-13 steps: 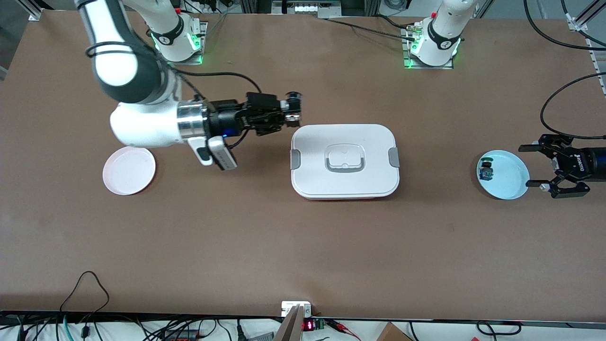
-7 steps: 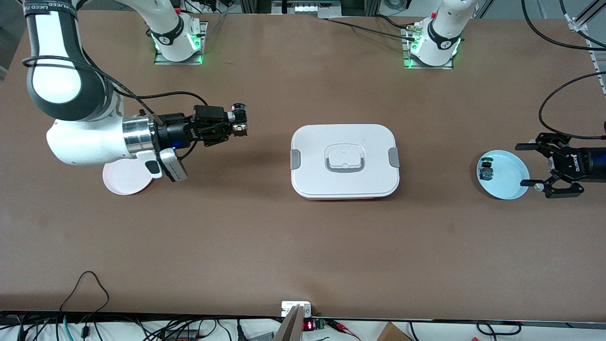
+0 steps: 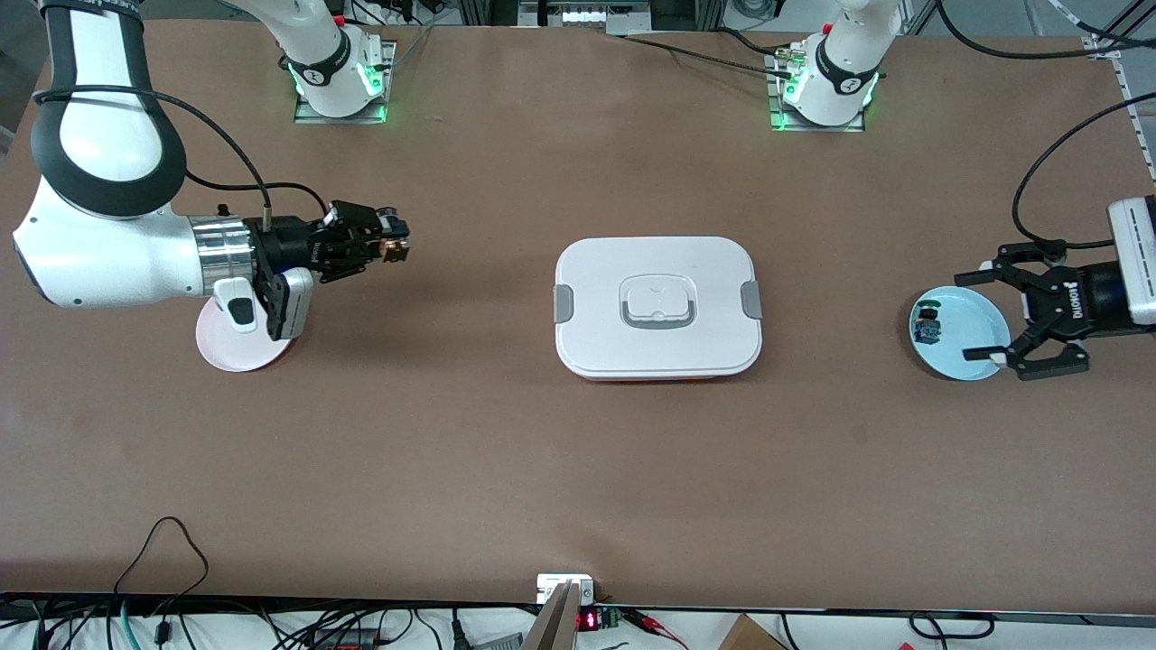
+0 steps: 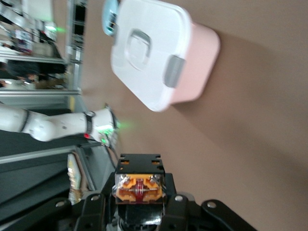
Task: Transfer orange switch to right arm and place
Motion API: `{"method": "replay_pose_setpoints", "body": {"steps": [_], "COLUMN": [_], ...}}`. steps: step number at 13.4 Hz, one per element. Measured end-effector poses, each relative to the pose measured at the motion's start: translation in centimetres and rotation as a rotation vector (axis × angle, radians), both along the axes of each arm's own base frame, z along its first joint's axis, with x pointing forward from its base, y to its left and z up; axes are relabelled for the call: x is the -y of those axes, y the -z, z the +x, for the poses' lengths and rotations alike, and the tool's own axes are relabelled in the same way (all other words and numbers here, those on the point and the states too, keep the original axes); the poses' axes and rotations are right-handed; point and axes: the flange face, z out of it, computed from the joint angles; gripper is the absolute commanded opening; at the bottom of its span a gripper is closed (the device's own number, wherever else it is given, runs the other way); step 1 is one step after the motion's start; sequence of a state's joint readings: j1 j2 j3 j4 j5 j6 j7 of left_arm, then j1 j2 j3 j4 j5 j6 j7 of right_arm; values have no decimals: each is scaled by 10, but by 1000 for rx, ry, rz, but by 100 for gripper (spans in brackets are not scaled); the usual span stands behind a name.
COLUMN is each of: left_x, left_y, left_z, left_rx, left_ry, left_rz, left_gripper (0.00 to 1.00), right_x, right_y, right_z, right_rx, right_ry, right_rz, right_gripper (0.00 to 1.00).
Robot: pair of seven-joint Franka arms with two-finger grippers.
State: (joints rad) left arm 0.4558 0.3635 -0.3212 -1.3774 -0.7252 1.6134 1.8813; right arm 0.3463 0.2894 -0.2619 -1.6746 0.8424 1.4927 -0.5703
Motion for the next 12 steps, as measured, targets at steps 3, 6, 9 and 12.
{"method": "replay_pose_setpoints", "body": {"steps": [3,6,9,12], "left_x": [-10,-19,-13,11], "left_y": [-50,-79,-96,-106], "left_z": [-12,-45,-63,-69], "left_rx": [128,48,-135,-222], "left_ry": [-203,-400,-699,-895], "left_rz": [108,243,350,430], "left_gripper": [100,100,100,100], "right_x": [40,89,127,156], "right_y": [-2,15,41,70], "right_z": [-7,-7,-3,0], "right_rx": [85,147,240,324], "right_ry": [-135,-262,-395,-533], "right_rz": [-192,-332,-452,-571], "right_gripper": [0,0,0,0]}}
